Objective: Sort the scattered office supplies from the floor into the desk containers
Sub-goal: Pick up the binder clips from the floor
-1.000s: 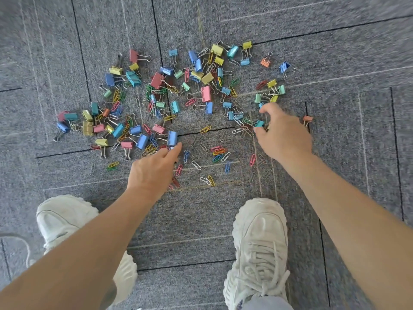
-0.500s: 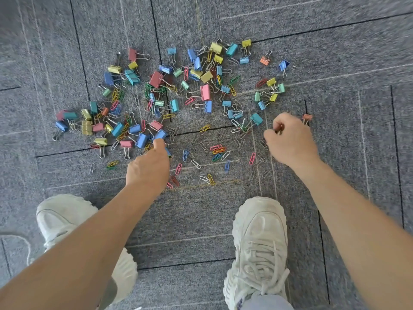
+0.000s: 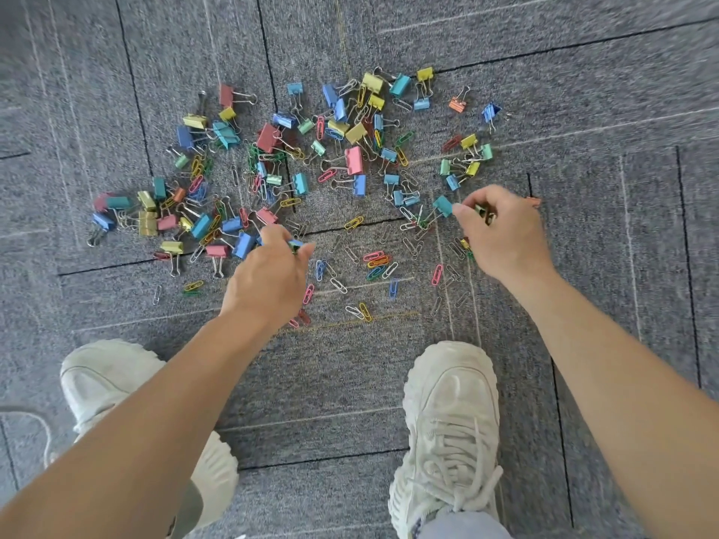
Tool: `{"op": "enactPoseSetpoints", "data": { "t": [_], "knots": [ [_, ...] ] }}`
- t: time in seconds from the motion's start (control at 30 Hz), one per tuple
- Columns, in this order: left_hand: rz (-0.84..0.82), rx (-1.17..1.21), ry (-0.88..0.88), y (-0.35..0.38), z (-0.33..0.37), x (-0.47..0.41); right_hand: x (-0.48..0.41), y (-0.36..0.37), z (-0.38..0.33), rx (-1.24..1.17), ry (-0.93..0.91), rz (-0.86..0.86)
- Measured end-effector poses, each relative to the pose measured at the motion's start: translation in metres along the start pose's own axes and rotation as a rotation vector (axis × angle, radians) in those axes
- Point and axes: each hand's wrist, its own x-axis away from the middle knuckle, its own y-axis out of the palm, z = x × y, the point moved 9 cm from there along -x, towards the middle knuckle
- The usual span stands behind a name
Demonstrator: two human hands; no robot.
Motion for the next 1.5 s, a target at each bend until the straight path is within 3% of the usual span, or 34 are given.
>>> {"op": "enactPoseSetpoints", "data": {
  "t": [0.13,0.23,0.4,0.5,0.63,0.8,0.97,1.1,1.2,1.3,1.5],
  "knots": [
    [-0.039,0.051,0.035,0.006,0.013,-0.001,-0.014,0.010,-0.016,0.094,-0.112,-0.134],
    [-0.028,0.070,0.041,0.007,0.016,-0.002,-0.018,0.007,-0.021,0.119,-0.160,-0.139],
    [-0.028,0.129,0.085,0.007,0.024,0.003,-0.011,0.013,-0.024,0.536,-0.282,-0.220],
    [-0.060,0.329,0.099,0.005,0.031,0.008,-0.013,0.018,-0.027,0.729,-0.311,-0.218],
    [-0.148,0.467,0.086,0.011,0.035,0.010,-0.021,0.019,-0.026,0.733,-0.219,-0.224],
    [-0.219,0.322,0.096,0.030,0.037,0.008,-0.018,0.017,-0.023,0.705,-0.195,-0.217],
    [-0.297,0.260,0.110,0.051,0.040,0.007,-0.011,0.003,-0.009,0.424,-0.085,-0.145],
    [-0.333,0.389,0.050,0.059,0.038,0.012,-0.003,-0.005,-0.003,-0.005,-0.022,-0.139],
    [-0.298,0.437,0.046,0.058,0.036,0.012,0.006,0.000,0.009,-0.383,0.182,-0.157],
    [-0.229,0.249,0.107,0.056,0.035,0.013,0.019,0.016,0.015,-0.687,0.372,-0.234],
    [-0.189,-0.422,0.235,0.082,0.052,0.028,0.053,0.052,0.016,-1.006,0.608,-0.510]
  ]
}}
